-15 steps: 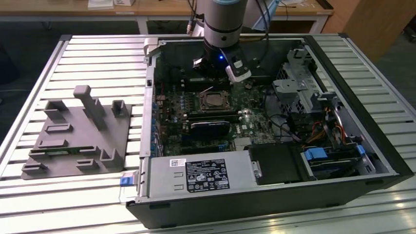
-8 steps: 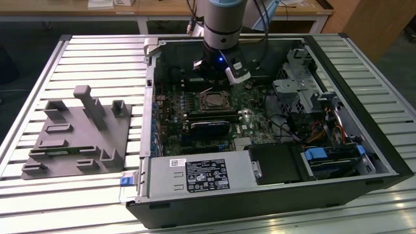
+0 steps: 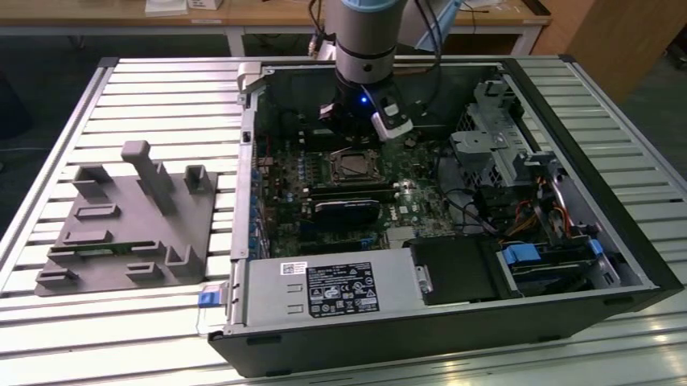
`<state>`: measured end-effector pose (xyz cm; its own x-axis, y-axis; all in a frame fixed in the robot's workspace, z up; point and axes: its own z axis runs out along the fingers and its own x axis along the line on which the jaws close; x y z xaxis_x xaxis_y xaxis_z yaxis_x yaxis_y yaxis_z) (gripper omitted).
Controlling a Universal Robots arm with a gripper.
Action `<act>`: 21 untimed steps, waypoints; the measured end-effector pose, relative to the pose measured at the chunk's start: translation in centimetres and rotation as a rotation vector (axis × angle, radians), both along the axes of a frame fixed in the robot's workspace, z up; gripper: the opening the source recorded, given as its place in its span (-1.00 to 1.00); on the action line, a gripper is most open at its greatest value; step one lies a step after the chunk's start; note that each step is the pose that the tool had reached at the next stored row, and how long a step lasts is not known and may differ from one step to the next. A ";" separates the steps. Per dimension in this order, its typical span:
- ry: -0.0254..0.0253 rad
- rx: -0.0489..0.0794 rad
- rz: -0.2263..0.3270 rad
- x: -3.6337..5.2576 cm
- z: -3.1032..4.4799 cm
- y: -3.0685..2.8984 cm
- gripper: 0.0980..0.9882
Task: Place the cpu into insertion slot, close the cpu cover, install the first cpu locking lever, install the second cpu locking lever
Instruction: 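Install the first cpu locking lever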
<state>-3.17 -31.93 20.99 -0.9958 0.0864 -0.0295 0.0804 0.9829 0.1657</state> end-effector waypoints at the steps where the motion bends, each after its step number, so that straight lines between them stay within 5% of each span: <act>1: -0.0005 -0.008 0.000 0.00 -0.06 0.08 -0.98; 6: -0.0011 -0.040 0.000 0.00 -0.27 0.71 -0.98; 13: -0.0010 -0.039 0.000 0.00 -0.21 0.77 -0.98; 18: -0.0041 -0.020 0.000 -0.01 0.14 0.77 -0.98; 19: -0.0104 -0.018 0.000 -0.03 0.14 0.77 -0.98; 21: -0.0392 -0.016 0.000 -0.12 0.12 0.77 -0.98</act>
